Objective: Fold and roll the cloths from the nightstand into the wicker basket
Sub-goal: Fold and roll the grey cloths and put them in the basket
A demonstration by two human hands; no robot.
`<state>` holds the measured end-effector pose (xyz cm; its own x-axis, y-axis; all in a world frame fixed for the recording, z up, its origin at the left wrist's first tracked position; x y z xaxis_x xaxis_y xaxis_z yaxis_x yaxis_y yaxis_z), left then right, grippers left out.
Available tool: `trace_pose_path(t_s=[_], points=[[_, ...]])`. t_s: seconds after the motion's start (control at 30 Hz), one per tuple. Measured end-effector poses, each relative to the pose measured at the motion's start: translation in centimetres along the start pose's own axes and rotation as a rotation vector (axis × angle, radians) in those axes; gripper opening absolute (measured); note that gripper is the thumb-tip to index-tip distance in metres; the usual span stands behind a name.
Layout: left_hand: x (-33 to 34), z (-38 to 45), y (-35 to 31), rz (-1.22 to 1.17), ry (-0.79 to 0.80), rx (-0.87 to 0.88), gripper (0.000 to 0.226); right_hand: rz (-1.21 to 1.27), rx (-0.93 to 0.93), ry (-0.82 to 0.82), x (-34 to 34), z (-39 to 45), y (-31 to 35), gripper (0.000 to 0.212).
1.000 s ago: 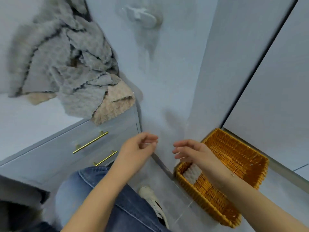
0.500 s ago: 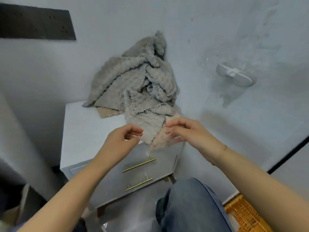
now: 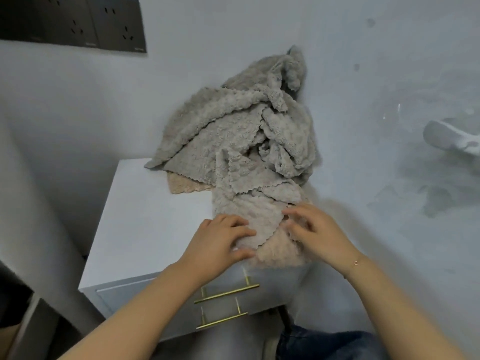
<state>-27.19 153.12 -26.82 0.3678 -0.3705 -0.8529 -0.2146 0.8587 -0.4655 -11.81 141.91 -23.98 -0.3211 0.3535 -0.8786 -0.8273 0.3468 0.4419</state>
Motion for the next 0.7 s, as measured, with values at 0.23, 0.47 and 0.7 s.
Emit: trace_pose_path(t_s=[0.23,0.47,0.7], points=[[-2.8,-1.2,1.7,-0.108,-0.118,-0.093,0.013,-0.069,-0.07,0.196,2.7,0.0,-1.1,0.048],[-7.9,-6.2,6.9,-0.043,-0.196,-0.316,0.012,-0.126,-0.125,0.209,3.4,-0.3,-0.9,0.047],[-12.9,-12.6,10.8,0.137,-0.257,-0.482,0.01,-0.19,-0.017,0.202,4.5,0.6,-1.2,0.051]])
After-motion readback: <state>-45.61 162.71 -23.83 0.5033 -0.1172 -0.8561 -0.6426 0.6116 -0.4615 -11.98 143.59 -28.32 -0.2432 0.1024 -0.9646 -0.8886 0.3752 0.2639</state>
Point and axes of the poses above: each hand's wrist, its own z-axis towards the middle knuckle, its own x-axis out of the palm, y = z × x, the point moved 7 cm from there along z, towards the middle knuckle, and after that the axes turned 8 degrees about -z, right-handed, at the moved point
